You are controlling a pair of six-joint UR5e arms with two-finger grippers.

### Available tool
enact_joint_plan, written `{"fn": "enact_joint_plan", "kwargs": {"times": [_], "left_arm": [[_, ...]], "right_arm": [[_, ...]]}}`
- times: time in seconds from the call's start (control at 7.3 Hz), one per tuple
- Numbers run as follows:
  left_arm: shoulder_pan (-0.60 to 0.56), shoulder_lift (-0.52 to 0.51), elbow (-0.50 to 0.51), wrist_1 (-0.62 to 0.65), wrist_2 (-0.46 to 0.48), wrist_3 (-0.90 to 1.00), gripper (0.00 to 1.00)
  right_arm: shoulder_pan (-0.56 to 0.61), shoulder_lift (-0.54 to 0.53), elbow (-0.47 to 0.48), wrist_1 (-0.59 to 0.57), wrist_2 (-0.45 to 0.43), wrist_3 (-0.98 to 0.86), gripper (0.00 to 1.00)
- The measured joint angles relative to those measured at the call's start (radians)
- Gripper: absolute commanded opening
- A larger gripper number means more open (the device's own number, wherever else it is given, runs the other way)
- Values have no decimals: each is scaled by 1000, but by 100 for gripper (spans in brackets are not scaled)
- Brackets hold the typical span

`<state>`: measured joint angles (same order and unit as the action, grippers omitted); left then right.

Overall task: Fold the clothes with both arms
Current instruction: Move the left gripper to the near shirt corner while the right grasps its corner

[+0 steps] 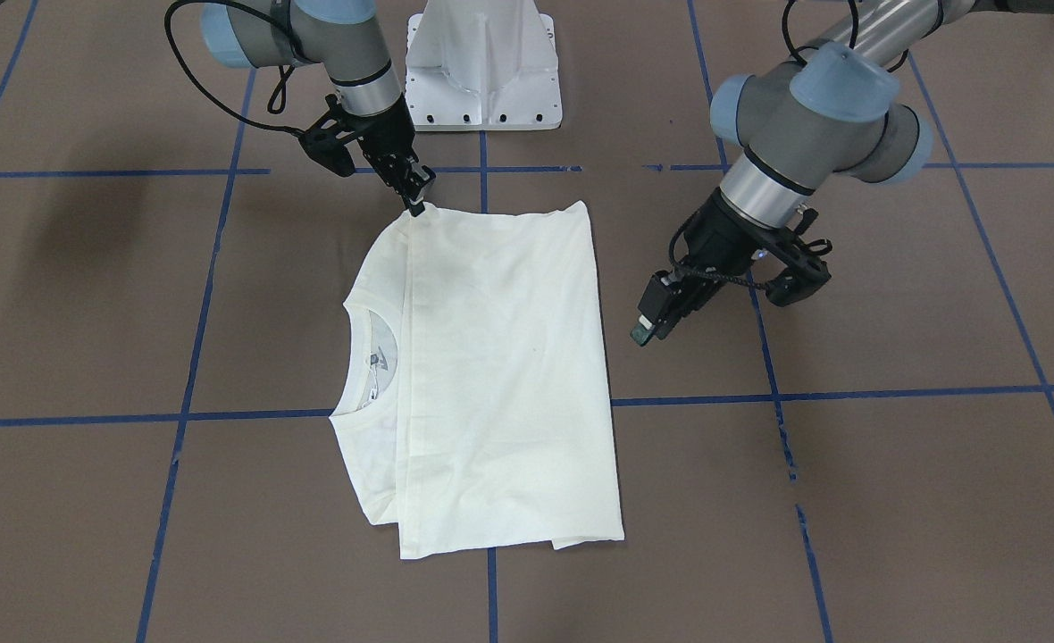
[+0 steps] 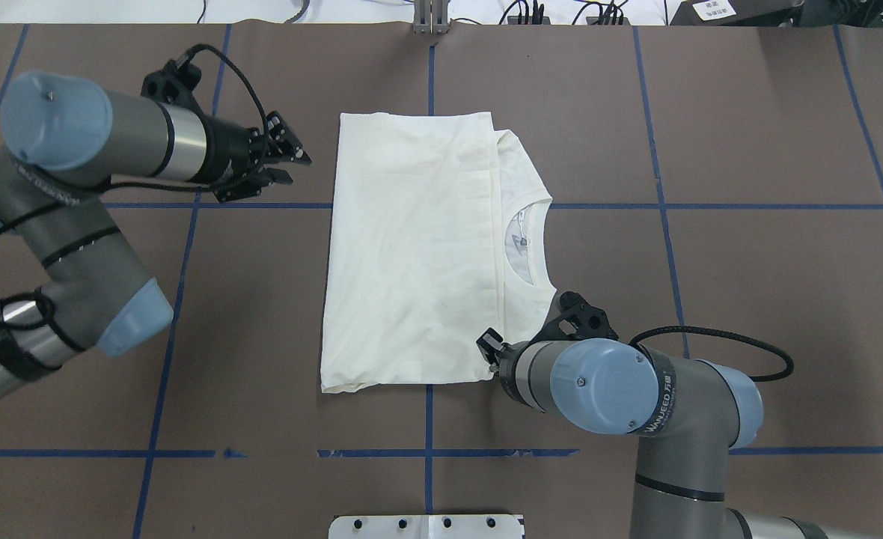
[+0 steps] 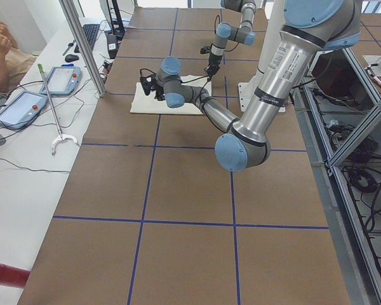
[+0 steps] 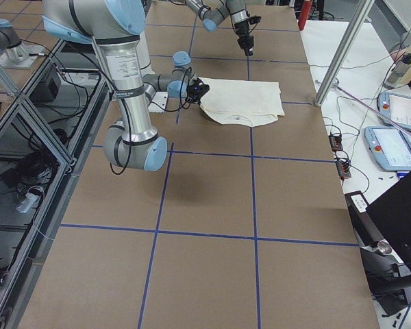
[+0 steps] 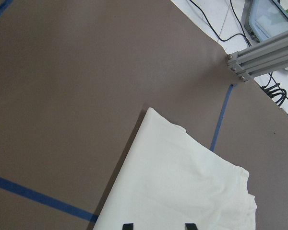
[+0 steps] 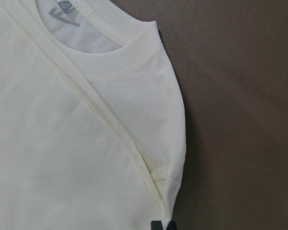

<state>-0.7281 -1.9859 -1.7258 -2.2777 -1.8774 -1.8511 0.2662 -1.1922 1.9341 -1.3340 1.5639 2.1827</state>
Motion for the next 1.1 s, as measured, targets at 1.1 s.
{"fn": "enact_joint_plan", "kwargs": {"times": [1.1], "left_arm": [[489,156,-144,151,313,-280,42]], "right_arm": [[-8,-41,66,2,25,-1,0]]}}
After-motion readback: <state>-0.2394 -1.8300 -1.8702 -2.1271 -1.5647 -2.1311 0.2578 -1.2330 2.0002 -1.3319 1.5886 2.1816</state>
